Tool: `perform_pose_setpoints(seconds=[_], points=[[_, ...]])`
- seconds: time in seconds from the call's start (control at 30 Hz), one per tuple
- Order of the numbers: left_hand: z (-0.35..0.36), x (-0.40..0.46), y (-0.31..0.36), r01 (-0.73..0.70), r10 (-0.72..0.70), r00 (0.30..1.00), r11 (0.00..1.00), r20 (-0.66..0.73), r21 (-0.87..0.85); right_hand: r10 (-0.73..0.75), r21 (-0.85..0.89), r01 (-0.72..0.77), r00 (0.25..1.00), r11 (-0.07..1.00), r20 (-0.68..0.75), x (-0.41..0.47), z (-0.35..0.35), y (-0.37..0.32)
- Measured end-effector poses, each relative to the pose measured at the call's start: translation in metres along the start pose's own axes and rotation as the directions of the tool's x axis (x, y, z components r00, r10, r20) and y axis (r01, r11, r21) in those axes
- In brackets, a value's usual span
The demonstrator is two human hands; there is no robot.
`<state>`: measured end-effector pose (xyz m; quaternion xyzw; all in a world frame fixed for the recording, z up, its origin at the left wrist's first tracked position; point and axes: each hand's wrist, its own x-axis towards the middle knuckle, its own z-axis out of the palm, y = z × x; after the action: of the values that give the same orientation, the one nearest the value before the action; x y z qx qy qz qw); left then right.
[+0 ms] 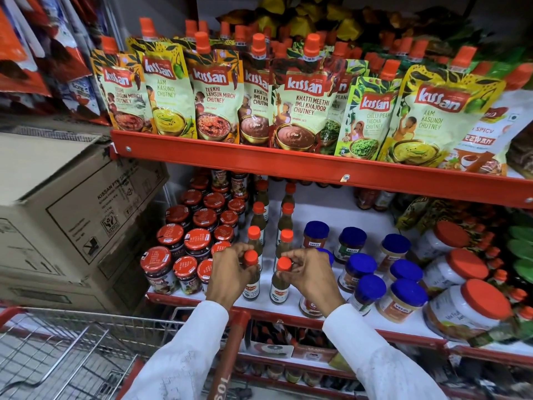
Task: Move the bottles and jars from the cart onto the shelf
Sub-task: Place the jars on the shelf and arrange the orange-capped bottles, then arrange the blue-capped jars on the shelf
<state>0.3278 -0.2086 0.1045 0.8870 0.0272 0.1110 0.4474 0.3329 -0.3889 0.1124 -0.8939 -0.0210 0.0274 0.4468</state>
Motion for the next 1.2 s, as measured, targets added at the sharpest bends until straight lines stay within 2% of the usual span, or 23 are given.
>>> perform_pose_setpoints(seconds=[0.23, 0.5, 0.67, 0.77, 0.9, 1.03, 1.2], points=[[-0.001, 0.001, 0.0, 0.028, -0.028, 0.999, 1.0, 0.025, -0.008, -0.001, -0.038, 0.002, 1.0, 0.999, 0.028, 0.003, -0.001, -0.003], [-0.009, -0.005, 0.009, 0.014, -0.015, 0.998, 1.0, 0.058, 0.028, -0.023, -0.067, 0.022, 1.0, 0.997, -0.01, -0.006, -0.012, -0.004], [-0.005, -0.012, 0.033, -0.141, 0.155, 0.986, 0.973, -0.067, 0.182, 0.054, -0.09, -0.06, 0.996, 0.994, -0.067, -0.033, -0.041, 0.024], [0.014, -0.019, 0.048, -0.231, 0.252, 0.966, 0.939, -0.052, 0.255, 0.069, -0.102, -0.081, 0.991, 0.991, -0.116, -0.051, -0.067, 0.049], [0.049, -0.033, 0.074, -0.32, 0.335, 0.942, 0.921, -0.029, 0.223, 0.115, -0.079, -0.136, 0.966, 0.988, -0.23, -0.066, -0.105, 0.08], [0.097, -0.05, 0.096, -0.249, 0.238, 0.965, 0.963, 0.111, 0.1, 0.119, -0.099, -0.149, 0.959, 0.984, -0.258, -0.06, -0.129, 0.105], [0.16, -0.054, 0.108, -0.055, 0.014, 0.948, 0.991, 0.319, 0.121, 0.104, -0.15, -0.127, 0.983, 0.981, -0.153, -0.041, -0.132, 0.125]])
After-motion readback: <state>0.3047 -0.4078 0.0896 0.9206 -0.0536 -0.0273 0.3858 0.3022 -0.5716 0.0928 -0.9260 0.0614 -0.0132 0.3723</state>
